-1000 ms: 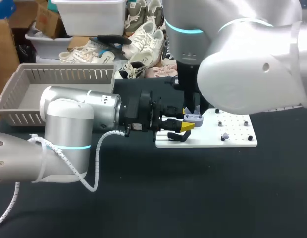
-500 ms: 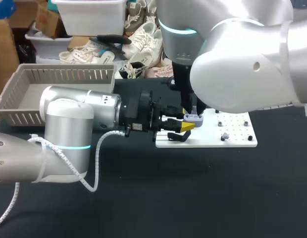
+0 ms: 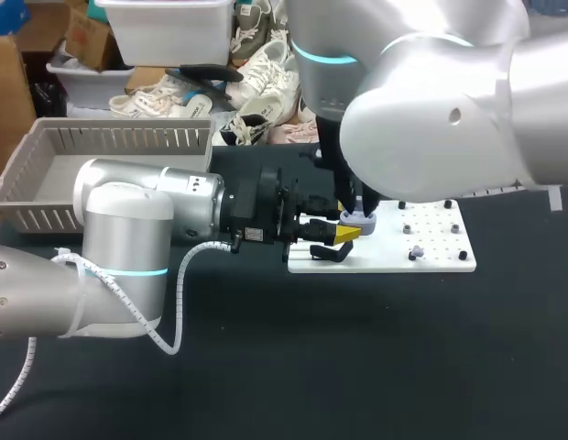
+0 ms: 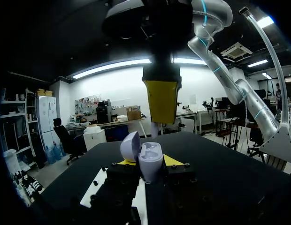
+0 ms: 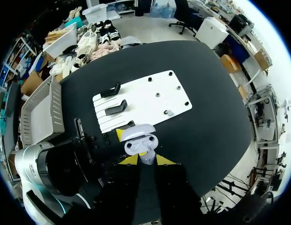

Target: Pick up each earbud case from the left stands, insert the matching earbuds, close the lid, and place the case in the box.

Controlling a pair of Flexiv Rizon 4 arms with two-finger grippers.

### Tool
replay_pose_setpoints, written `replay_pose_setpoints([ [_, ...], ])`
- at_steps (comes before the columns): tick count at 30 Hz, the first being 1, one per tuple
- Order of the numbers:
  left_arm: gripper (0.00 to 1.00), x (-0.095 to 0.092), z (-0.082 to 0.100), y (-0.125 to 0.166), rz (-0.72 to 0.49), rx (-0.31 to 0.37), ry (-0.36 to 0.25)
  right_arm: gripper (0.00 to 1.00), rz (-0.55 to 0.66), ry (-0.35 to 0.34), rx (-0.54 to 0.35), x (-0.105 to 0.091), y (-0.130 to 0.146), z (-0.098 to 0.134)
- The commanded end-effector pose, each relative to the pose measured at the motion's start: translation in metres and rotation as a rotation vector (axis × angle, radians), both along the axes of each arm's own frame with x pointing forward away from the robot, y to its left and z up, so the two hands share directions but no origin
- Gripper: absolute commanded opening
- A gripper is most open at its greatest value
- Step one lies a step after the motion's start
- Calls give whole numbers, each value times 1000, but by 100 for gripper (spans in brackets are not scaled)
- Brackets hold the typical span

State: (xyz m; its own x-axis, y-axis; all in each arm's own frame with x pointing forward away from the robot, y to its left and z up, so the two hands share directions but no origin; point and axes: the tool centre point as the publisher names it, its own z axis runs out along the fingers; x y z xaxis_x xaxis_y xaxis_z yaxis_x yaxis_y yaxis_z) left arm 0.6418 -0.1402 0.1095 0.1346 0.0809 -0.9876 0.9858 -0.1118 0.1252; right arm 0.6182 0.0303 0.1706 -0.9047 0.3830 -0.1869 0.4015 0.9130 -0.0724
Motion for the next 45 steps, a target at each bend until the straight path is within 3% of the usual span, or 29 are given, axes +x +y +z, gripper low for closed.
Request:
replay_pose_setpoints([
  [1,0,-1,0,0,3,-3,-2,0,-10,5,-3,1,1,1],
  [45,0,-1,0,0,3,-3,-2,0,-37,38,2,9,-7,-14],
])
